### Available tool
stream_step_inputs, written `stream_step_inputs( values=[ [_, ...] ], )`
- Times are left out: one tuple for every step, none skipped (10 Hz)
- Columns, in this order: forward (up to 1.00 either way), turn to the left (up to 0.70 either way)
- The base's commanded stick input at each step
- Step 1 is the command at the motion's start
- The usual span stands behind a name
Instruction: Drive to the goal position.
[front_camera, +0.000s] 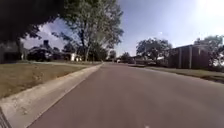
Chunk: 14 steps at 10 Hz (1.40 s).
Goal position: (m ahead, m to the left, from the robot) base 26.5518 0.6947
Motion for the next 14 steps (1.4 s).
stream_step_inputs(
  values=[
    [1.00,0.00],
    [1.00,0.00],
    [1.00,0.00],
    [1.00,0.00],
    [1.00,0.00],
    [1.00,0.03],
    [1.00,0.19],
    [1.00,0.31],
    [1.00,0.34],
    [1.00,0.11],
    [1.00,0.00],
    [1.00,0.00],
    [1.00,0.00],
    [1.00,0.00]
  ],
)
